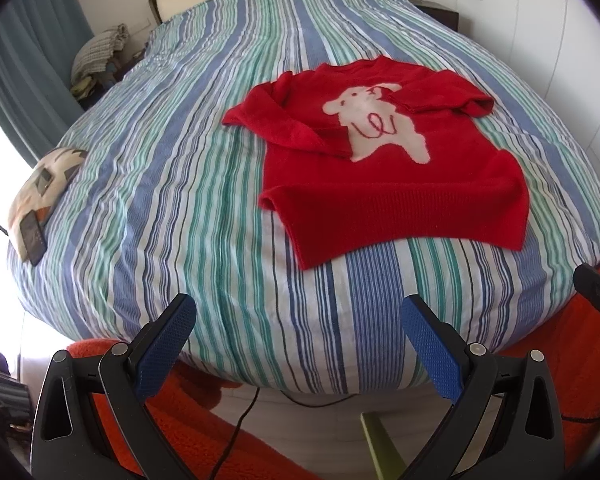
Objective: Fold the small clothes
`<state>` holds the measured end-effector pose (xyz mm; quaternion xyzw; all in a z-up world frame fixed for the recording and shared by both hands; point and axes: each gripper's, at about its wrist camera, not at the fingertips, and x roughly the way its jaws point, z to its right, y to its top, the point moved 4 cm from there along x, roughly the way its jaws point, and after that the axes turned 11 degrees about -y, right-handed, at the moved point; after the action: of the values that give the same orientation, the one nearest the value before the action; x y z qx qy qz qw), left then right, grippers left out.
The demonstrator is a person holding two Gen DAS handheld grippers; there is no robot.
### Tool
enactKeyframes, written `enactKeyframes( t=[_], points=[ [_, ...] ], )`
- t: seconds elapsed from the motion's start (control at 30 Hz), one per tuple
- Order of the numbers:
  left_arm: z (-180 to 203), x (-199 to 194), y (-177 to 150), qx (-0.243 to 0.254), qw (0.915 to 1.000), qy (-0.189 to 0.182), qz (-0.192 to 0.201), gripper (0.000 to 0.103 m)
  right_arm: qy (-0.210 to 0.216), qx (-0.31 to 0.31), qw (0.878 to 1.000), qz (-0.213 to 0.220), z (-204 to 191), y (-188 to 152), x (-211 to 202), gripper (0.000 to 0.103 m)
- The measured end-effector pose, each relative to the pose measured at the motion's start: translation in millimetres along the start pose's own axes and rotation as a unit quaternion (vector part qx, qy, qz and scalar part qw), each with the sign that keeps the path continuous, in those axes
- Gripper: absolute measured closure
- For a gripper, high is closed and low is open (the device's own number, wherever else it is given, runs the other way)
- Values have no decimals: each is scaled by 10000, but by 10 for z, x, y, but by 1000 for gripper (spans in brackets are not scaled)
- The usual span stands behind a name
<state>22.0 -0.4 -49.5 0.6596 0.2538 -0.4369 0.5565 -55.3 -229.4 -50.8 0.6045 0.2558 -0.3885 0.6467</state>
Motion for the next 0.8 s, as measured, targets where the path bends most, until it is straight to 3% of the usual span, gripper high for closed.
enactKeyframes(
  t=[0.8],
  points=[
    [3,44,-22,-8,10000,51,-46,1,-7,19,10000,-17,7,-5,15,0]
  ],
)
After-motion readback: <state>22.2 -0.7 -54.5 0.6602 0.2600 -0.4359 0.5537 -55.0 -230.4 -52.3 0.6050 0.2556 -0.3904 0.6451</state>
